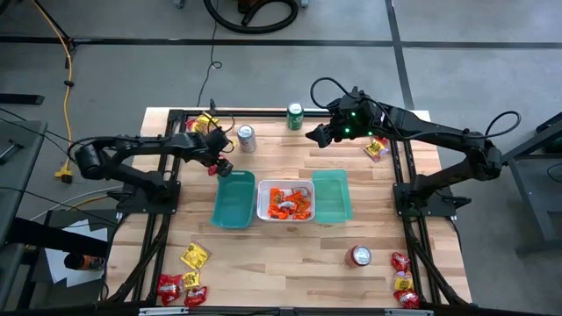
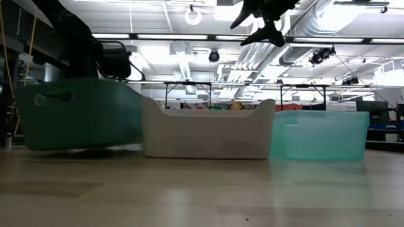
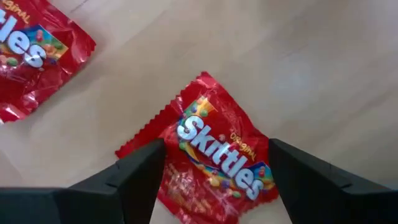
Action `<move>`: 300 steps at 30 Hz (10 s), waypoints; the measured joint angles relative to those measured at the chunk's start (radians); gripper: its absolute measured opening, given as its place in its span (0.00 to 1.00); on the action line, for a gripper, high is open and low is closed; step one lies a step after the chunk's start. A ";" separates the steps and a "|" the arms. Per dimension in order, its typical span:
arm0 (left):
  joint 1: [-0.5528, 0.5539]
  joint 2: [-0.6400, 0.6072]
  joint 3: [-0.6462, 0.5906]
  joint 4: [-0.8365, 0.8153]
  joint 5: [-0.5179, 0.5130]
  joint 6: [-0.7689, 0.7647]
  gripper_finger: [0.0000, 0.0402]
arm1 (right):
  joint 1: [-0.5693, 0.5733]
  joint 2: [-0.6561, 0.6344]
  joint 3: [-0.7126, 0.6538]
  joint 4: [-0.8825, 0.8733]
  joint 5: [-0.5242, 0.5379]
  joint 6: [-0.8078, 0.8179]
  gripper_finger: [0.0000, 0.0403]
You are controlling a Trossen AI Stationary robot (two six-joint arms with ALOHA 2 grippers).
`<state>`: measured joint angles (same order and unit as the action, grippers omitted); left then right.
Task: Sort candy
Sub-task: Put the red candy into the green bin
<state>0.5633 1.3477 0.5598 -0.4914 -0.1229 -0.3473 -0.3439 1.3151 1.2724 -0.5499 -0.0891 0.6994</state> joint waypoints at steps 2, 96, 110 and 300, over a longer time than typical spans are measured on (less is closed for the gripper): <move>0.000 0.039 0.004 0.012 0.000 -0.002 0.67 | 0.000 0.000 0.000 -0.001 0.000 0.000 0.59; -0.770 -0.055 0.409 -0.382 -0.021 -0.216 0.52 | 0.424 -0.222 0.000 -0.173 0.026 -0.061 0.59; -0.705 -0.260 0.435 0.018 0.007 -0.032 0.58 | 0.621 -0.221 0.000 -0.527 -0.028 0.202 0.59; -0.668 -0.004 0.186 1.143 0.358 0.005 0.07 | 0.501 0.132 -0.011 0.518 0.027 -0.707 0.07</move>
<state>-0.1050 1.3434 0.7460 0.6518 0.2353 -0.3426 0.1570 1.4467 1.2610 -0.0316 -0.0621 -0.0079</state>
